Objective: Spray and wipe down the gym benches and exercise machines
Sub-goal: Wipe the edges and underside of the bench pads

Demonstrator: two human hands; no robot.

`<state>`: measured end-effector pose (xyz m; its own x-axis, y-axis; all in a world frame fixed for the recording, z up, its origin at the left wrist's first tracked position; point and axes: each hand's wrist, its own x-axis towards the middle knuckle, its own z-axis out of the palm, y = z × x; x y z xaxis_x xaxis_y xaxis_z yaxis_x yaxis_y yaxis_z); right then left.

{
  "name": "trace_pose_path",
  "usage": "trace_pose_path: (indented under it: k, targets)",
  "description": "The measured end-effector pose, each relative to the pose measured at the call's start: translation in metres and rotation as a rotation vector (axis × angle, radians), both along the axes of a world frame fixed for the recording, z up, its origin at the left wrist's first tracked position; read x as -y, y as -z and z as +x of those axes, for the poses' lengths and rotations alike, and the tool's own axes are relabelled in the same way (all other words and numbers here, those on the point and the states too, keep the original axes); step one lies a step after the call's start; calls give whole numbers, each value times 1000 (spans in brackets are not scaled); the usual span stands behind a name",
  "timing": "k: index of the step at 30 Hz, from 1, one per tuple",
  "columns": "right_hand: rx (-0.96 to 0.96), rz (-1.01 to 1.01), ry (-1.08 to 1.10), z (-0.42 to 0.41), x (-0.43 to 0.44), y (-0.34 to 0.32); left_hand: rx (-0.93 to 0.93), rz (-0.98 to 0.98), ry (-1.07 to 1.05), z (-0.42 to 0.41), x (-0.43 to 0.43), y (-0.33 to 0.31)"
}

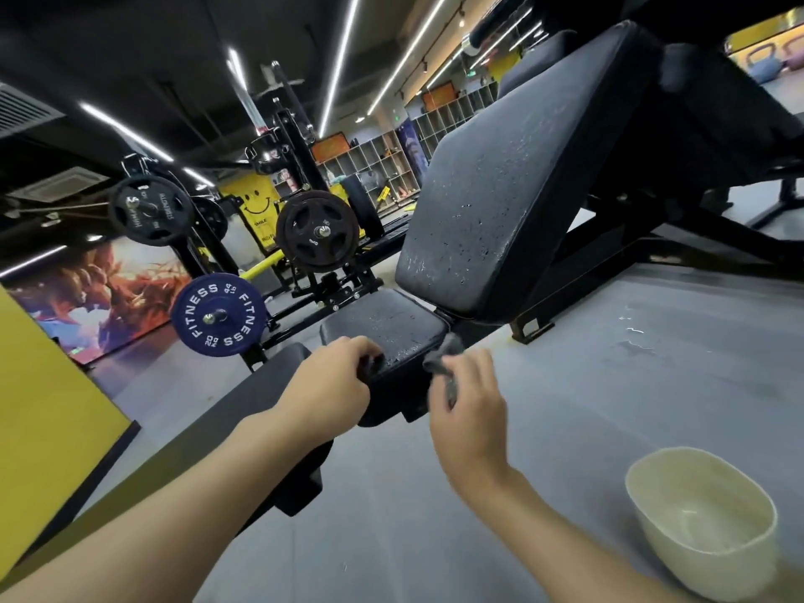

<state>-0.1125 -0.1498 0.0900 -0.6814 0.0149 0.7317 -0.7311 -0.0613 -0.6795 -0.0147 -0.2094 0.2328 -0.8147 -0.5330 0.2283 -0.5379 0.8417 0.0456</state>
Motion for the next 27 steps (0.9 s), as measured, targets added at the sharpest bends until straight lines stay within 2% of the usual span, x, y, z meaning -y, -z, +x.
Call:
trace_pose_path:
  k: [3,4,5,8,9,11,15,16,19,21,25,27]
  targets:
    - [-326,197,-87,41,11,12,-42,3,3,7,10,3]
    - [-363,223,-74,37,9,12,-48,24,8,10,13,3]
    - [-304,193,-45,29,8,10,-43,49,20,16,16,2]
    - [46,-28,105,-4,1,2,10,75,77,25,21,1]
    - [82,-49,103,-2,3,0,5,71,89,27,23,2]
    - [4,-9,74,22,13,-6,-26,53,112,27,24,4]
    - [-351,194,-4,37,14,-1,-97,90,115,37,30,12]
    - [-345,196,16,27,11,-1,-113,111,95,43,36,14]
    - [-55,8,71,16,10,-7,-76,153,61,53,51,19]
    - [44,-48,96,37,22,-16,-79,227,97,56,52,22]
    - [-200,73,-90,69,31,-10,-210,238,154,82,58,27]
    - [-235,64,-187,76,29,-8,-309,232,136,112,73,29]
